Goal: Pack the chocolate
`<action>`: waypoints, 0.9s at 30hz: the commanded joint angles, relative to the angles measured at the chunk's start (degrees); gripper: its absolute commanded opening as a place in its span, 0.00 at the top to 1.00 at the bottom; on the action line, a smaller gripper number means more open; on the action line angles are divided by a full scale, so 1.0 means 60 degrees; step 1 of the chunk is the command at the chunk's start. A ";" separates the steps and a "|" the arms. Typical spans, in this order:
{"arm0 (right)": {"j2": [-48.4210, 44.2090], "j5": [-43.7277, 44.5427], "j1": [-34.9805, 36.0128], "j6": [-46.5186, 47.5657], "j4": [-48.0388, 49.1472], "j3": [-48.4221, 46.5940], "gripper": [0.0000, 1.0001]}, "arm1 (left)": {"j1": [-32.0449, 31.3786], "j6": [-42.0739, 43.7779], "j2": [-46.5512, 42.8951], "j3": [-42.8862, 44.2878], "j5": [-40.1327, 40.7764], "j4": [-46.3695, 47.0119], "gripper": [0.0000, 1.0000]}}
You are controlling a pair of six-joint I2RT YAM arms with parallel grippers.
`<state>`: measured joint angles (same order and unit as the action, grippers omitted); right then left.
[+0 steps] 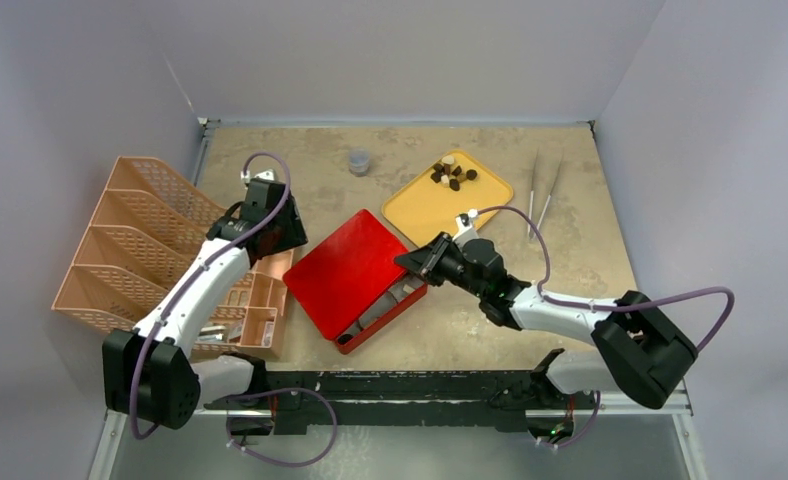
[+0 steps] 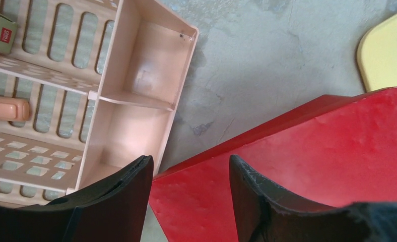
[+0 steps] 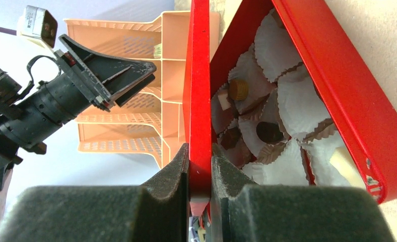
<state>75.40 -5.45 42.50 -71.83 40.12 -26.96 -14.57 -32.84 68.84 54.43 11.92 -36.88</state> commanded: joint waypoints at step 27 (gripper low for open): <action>-0.0949 0.1093 0.0080 0.0036 0.1524 0.1747 0.87 | 0.0070 0.0065 0.0578 -0.1067 -0.0767 0.1079 0.43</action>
<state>70.96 -2.92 42.81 -73.82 46.04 -17.37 -14.57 -31.94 73.06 48.18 8.25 -32.77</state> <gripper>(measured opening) 0.176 0.567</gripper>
